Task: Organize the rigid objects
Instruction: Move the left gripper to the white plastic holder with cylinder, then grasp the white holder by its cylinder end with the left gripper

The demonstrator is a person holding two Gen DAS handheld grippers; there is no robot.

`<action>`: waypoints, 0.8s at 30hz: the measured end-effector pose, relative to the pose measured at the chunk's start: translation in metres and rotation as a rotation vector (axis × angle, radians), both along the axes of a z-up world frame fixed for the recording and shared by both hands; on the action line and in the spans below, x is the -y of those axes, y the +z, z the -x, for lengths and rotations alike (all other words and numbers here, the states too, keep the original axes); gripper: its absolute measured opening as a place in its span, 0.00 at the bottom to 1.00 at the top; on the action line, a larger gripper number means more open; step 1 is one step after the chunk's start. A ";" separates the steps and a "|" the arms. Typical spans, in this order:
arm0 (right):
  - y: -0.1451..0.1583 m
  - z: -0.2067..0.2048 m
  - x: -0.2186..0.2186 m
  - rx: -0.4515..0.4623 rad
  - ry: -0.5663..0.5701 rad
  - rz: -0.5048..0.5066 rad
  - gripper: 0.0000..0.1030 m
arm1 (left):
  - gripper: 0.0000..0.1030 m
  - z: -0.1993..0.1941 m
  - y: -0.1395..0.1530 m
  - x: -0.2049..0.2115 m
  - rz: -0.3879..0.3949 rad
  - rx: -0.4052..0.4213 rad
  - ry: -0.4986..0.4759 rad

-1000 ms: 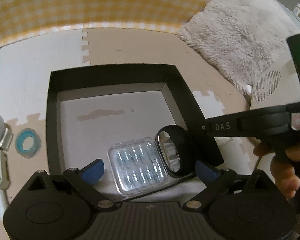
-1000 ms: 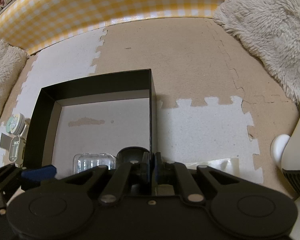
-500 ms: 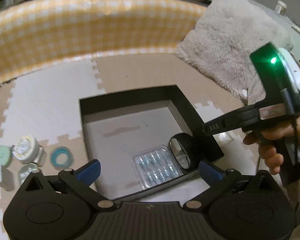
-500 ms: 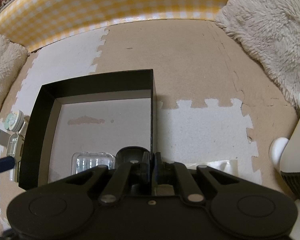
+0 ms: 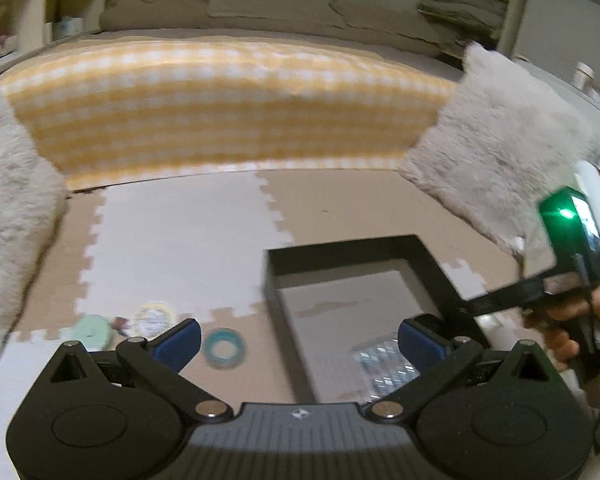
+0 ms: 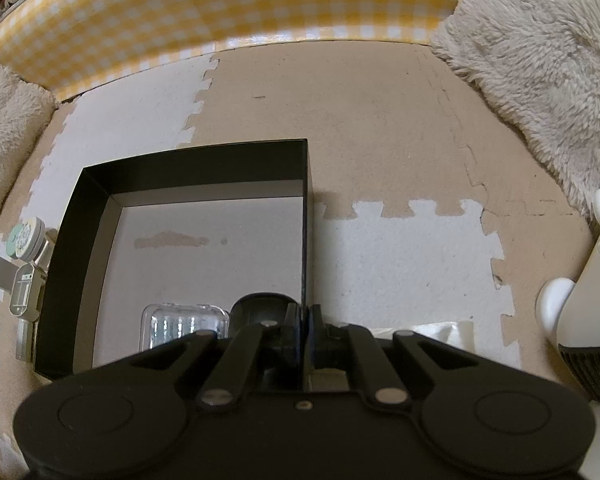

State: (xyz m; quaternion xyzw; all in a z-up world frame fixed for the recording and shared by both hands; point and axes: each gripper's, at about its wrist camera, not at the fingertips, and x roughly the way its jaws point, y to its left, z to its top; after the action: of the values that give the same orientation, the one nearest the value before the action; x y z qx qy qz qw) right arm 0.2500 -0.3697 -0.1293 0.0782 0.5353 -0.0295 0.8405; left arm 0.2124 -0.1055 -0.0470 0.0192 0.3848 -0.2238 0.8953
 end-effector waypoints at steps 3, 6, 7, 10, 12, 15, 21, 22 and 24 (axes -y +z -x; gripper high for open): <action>0.000 0.001 0.000 0.001 -0.003 -0.001 0.04 | 1.00 -0.008 -0.007 -0.021 0.014 -0.008 0.059; 0.000 0.001 0.001 0.001 -0.008 -0.007 0.04 | 1.00 -0.017 -0.017 -0.039 0.012 -0.029 0.104; 0.000 0.001 0.000 0.001 -0.009 -0.006 0.04 | 1.00 -0.020 -0.022 -0.045 0.014 -0.046 0.127; 0.000 0.000 -0.001 -0.001 -0.001 0.003 0.04 | 1.00 -0.031 -0.036 -0.060 0.000 -0.110 0.206; 0.000 0.000 -0.001 -0.001 0.002 0.006 0.04 | 1.00 -0.036 -0.047 -0.066 -0.019 -0.157 0.251; 0.000 0.000 -0.002 -0.001 0.002 0.007 0.04 | 0.98 -0.042 -0.064 -0.074 -0.011 -0.221 0.280; 0.000 0.001 -0.002 -0.001 0.004 0.009 0.04 | 0.66 -0.047 -0.098 -0.072 -0.056 -0.319 0.280; 0.000 0.000 -0.002 -0.001 0.003 0.009 0.04 | 0.61 -0.047 -0.103 -0.070 -0.068 -0.324 0.276; 0.000 0.000 -0.002 -0.001 0.004 0.009 0.04 | 0.56 -0.047 -0.109 -0.067 -0.082 -0.328 0.264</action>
State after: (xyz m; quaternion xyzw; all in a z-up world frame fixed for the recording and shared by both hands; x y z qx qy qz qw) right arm 0.2495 -0.3681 -0.1293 0.0735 0.5356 -0.0303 0.8407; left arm 0.2598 -0.0381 -0.1557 -0.0316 0.5334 -0.0890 0.8406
